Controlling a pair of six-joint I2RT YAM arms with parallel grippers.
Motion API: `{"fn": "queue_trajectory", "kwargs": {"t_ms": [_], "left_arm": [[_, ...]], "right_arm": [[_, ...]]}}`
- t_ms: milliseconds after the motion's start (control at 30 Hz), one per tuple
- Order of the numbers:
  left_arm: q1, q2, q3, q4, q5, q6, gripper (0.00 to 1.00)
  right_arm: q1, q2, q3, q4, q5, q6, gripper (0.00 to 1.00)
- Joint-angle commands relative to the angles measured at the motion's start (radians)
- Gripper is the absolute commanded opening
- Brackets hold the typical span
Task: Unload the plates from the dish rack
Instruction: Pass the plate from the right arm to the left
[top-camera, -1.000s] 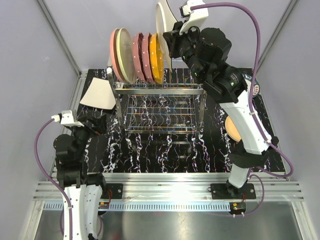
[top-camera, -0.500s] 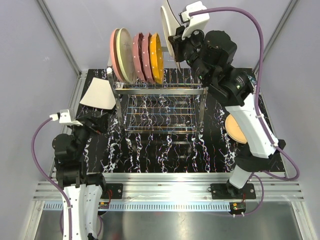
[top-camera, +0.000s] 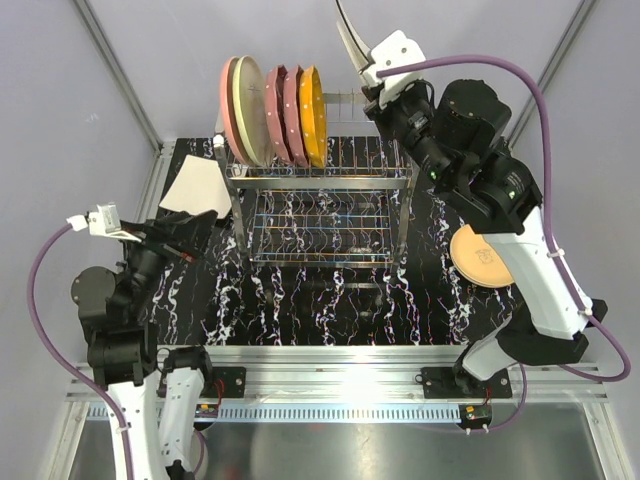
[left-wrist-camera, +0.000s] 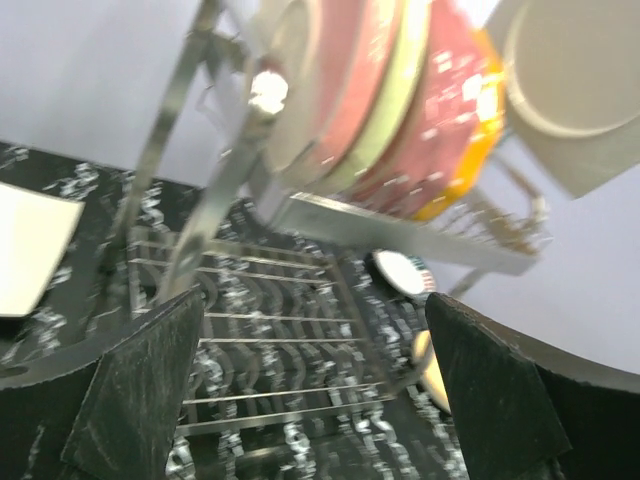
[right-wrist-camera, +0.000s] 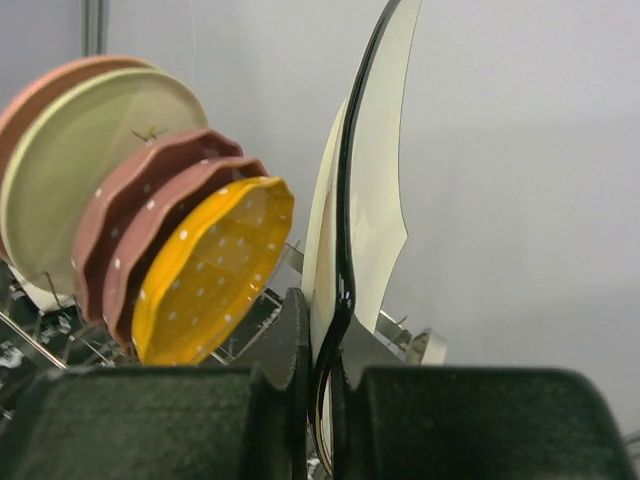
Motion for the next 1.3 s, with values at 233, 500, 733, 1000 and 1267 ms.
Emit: {"fn": "queue_trajectory", "kwargs": {"t_ms": [233, 500, 733, 1000, 1267], "left_arm": [[-0.035, 0.135, 0.208, 0.079, 0.184, -0.303, 0.96], [-0.140, 0.240, 0.301, 0.170, 0.146, -0.403, 0.96], [-0.617, 0.431, 0.436, 0.164, -0.136, -0.287, 0.97], [-0.844, 0.672, 0.678, 0.228, -0.334, -0.164, 0.97], [-0.928, 0.859, 0.801, 0.256, -0.446, -0.124, 0.97]], "right_arm": [[0.000, -0.139, -0.137, 0.333, 0.008, -0.502, 0.00], [0.000, -0.205, -0.273, 0.428, 0.040, -0.699, 0.00], [0.002, -0.303, -0.420, 0.512, 0.033, -0.872, 0.00], [0.002, -0.462, -0.705, 0.670, -0.010, -1.087, 0.00], [0.002, -0.591, -0.867, 0.733, -0.043, -1.148, 0.00]]}}
